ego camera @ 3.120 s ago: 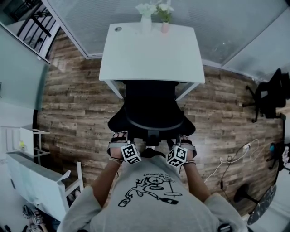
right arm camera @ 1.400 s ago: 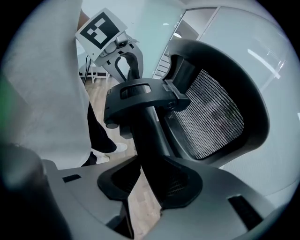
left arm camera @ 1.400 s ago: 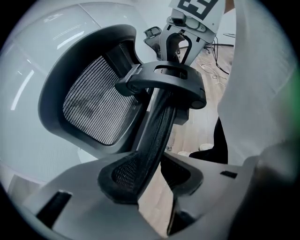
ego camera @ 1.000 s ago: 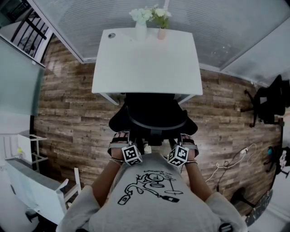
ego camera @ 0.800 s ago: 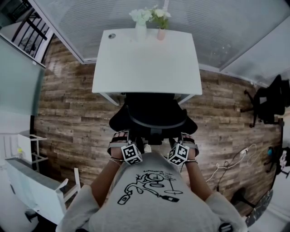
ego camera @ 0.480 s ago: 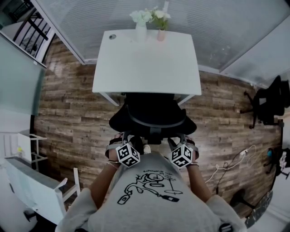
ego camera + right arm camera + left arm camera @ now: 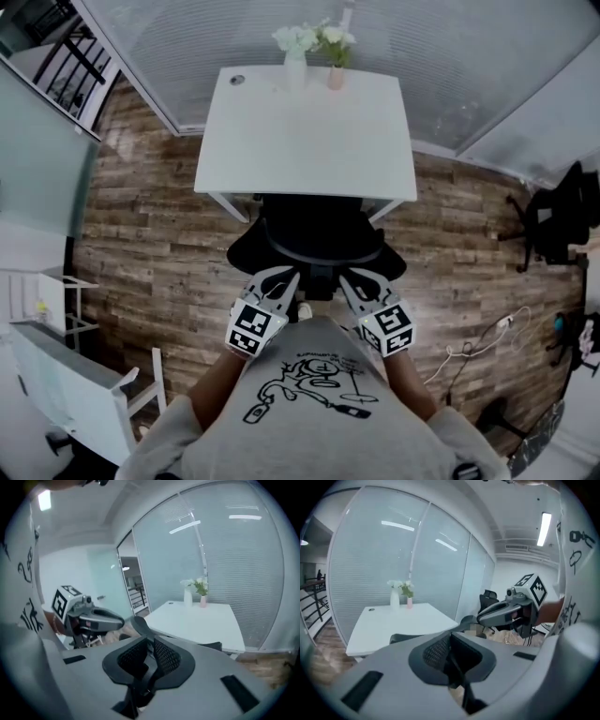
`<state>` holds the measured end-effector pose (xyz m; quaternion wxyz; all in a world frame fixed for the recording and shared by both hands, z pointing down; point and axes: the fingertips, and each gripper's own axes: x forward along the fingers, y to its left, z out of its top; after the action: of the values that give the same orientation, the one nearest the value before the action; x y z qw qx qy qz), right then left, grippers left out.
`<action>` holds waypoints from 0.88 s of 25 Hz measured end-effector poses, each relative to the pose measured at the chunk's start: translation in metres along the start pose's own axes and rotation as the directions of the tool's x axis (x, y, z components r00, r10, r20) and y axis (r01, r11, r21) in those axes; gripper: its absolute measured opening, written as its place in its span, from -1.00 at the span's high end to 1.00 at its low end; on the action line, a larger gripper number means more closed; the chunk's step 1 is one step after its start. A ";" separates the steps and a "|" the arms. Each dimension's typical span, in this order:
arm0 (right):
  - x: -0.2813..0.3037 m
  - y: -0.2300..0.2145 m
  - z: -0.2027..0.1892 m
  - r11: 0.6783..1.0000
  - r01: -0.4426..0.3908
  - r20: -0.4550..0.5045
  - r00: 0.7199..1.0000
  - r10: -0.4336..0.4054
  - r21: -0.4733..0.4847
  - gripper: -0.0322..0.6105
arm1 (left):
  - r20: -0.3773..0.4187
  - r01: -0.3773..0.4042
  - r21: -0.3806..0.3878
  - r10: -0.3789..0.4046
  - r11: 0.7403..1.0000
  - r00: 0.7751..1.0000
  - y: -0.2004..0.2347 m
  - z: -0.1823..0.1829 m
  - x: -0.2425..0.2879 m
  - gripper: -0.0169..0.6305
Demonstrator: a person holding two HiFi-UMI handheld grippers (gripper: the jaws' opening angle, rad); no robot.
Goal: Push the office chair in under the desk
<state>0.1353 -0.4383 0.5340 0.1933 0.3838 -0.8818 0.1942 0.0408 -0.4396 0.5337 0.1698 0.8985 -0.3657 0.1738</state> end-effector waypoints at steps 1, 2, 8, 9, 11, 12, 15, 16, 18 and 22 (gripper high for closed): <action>-0.002 0.006 0.010 0.999 -0.023 0.037 0.999 0.022 0.034 0.70 | 0.024 0.004 0.003 -0.004 1.000 1.000 -0.005 0.008 -0.002 0.91; -0.004 0.011 0.019 0.997 -0.049 0.075 0.996 0.044 0.062 0.70 | 0.043 0.005 0.013 -0.006 1.000 0.999 -0.009 0.015 -0.003 0.92; -0.017 0.041 0.065 0.987 -0.137 0.225 0.968 0.114 0.088 0.74 | 0.155 0.037 -0.005 -0.036 0.999 0.987 -0.031 0.049 -0.013 0.94; -0.019 0.044 0.069 0.987 -0.138 0.237 0.965 0.114 0.084 0.75 | 0.171 0.050 -0.024 -0.045 0.998 0.984 -0.033 0.053 -0.015 0.94; -0.024 0.048 0.077 0.988 -0.135 0.256 0.960 0.112 0.077 0.76 | 0.193 0.059 -0.032 -0.052 0.998 0.980 -0.037 0.059 -0.018 0.94; -0.026 0.049 0.080 0.988 -0.134 0.264 0.958 0.110 0.074 0.77 | 0.197 0.061 -0.029 -0.054 0.998 0.979 -0.039 0.061 -0.019 0.94; -0.030 0.052 0.084 0.989 -0.133 0.273 0.956 0.111 0.062 0.77 | 0.194 0.074 -0.025 -0.068 0.997 0.979 -0.044 0.064 -0.022 0.94; -0.030 0.053 0.085 0.990 -0.130 0.271 0.956 0.111 0.053 0.77 | 0.193 0.074 -0.019 -0.069 0.997 0.979 -0.045 0.065 -0.024 0.94; -0.031 0.055 0.085 0.992 -0.123 0.266 0.958 0.110 0.032 0.77 | 0.201 0.067 -0.009 -0.064 0.998 0.978 -0.046 0.068 -0.026 0.94; -0.033 0.060 0.086 0.993 -0.116 0.265 0.958 0.108 0.013 0.77 | 0.197 0.068 -0.004 -0.066 0.998 0.978 -0.048 0.067 -0.029 0.94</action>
<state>0.0945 -0.4228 0.4334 0.0575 0.3583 -0.9171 0.1648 0.0681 -0.4186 0.4530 0.1432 0.9221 -0.3512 0.0763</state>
